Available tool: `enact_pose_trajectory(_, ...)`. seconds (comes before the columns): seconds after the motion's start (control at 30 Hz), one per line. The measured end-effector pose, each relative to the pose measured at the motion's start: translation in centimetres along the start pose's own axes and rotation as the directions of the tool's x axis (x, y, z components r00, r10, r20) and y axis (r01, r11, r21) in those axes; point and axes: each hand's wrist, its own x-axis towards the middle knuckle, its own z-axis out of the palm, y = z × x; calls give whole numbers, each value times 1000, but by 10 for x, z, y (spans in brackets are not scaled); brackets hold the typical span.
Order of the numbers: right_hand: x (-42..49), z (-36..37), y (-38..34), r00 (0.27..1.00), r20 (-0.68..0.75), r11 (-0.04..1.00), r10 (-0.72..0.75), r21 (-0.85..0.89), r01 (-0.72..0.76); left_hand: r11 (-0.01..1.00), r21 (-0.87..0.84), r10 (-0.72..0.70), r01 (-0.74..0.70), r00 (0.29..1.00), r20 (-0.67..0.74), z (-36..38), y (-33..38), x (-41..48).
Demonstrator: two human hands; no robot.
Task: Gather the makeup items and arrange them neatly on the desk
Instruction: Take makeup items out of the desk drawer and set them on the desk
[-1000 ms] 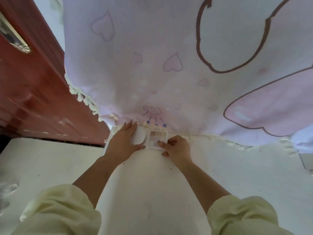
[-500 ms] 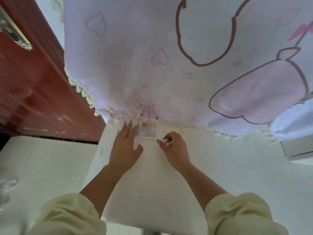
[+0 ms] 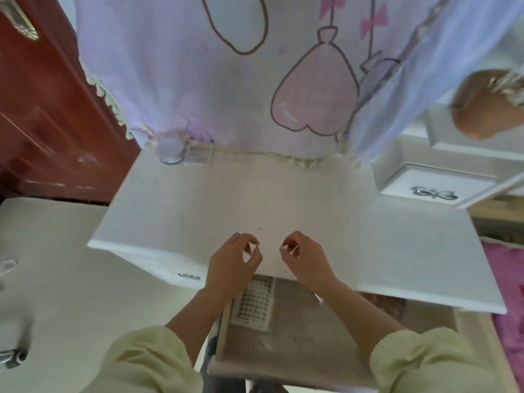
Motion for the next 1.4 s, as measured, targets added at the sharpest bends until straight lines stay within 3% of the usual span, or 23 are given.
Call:
enact_pose_trajectory(0.2,-57,8,62,993,74,994,91,-63,-87,996,-18,-80,84,984,161,65,3,-65)
enact_pose_trajectory(0.3,-65,22,87,978,140,985,152,-102,-139,982,148,-153,114,947,282,92,-10,-73)
enact_pose_trajectory(0.47,-67,49,129,923,226,949,313,-117,-293,899,392,-326,195,895,303,118,-34,-71)
enact_pose_trajectory(0.53,-64,54,142,925,196,944,326,-120,-307,891,410,-345,194,877,335,125,-42,-71)
enact_pose_trajectory(0.63,-54,50,154,946,126,930,300,-260,-261,893,403,-362,198,849,386,137,-53,-63)
enact_pose_trajectory(0.8,-34,50,173,927,24,845,375,-421,-331,872,460,-391,168,804,449,152,-66,-50)
enact_pose_trajectory(1.1,-33,69,197,886,42,848,461,-317,-426,887,462,-314,9,746,588,163,-67,-63)
enact_pose_trajectory(1.17,-47,76,195,866,52,826,497,-336,-453,896,444,-282,10,786,551,167,-61,-70)
enact_pose_trajectory(1.27,-62,85,195,822,91,811,562,-255,-526,877,436,-373,200,856,358,172,-54,-74)
enact_pose_trajectory(1.4,-66,91,196,804,74,807,589,-96,-583,805,415,-554,424,786,272,177,-51,-72)
